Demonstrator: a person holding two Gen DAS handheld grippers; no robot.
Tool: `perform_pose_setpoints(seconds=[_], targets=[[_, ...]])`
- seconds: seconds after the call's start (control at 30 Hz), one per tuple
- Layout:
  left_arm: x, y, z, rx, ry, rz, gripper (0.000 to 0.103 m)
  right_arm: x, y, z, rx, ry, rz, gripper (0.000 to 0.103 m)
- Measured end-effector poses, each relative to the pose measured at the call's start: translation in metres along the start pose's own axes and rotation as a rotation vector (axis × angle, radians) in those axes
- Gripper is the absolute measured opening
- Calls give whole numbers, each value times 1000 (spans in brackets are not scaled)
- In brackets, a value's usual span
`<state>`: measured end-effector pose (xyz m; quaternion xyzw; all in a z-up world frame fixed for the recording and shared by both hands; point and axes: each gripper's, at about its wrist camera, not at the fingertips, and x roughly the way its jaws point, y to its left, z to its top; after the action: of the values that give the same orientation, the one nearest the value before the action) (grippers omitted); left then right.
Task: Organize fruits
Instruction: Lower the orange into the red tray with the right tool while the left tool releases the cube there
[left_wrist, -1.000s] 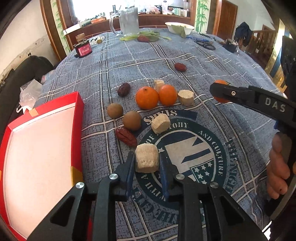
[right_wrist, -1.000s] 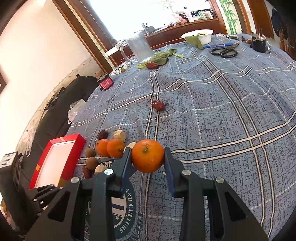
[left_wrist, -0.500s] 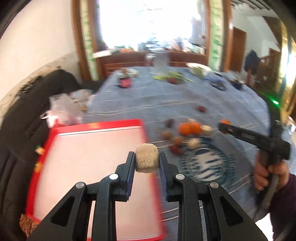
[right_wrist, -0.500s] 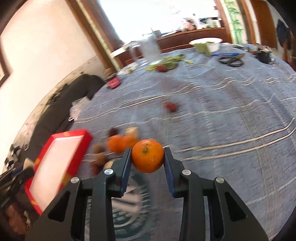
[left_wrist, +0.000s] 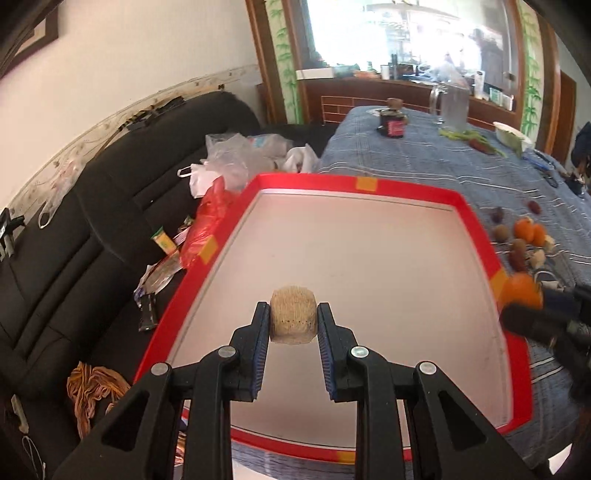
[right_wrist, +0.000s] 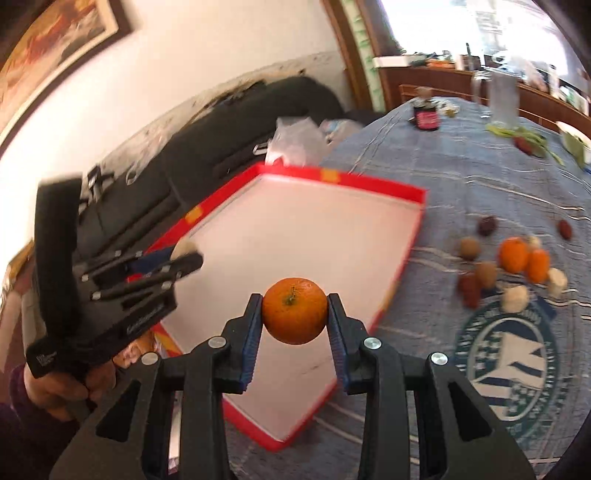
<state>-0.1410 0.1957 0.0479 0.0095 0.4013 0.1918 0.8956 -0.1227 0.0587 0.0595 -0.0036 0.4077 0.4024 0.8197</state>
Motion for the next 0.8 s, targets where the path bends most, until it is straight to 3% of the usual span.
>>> perform_pose_setpoints(seconds=[0.2,0.3,0.6,0.67,0.73,0.8], targets=[[2,8,-11,12,-2,52,25,21,14,-13,-23,76,-11,36],[6,13,-16,15,7,42,25,27,14,-16,-27,104,-24,36],[11,16,-16,25,19,73,25,29,22,-18,-63,115,-54,38],[10,16,-16,33,15,88,30,23,22,-18,-59,100,-49,39],[6,16,-16,38,-1,117,48,17,19,-17,-48,77,-42,43],[1,15,-16,46,-24,143,59,8,14,-14,-31,41,-40,47]])
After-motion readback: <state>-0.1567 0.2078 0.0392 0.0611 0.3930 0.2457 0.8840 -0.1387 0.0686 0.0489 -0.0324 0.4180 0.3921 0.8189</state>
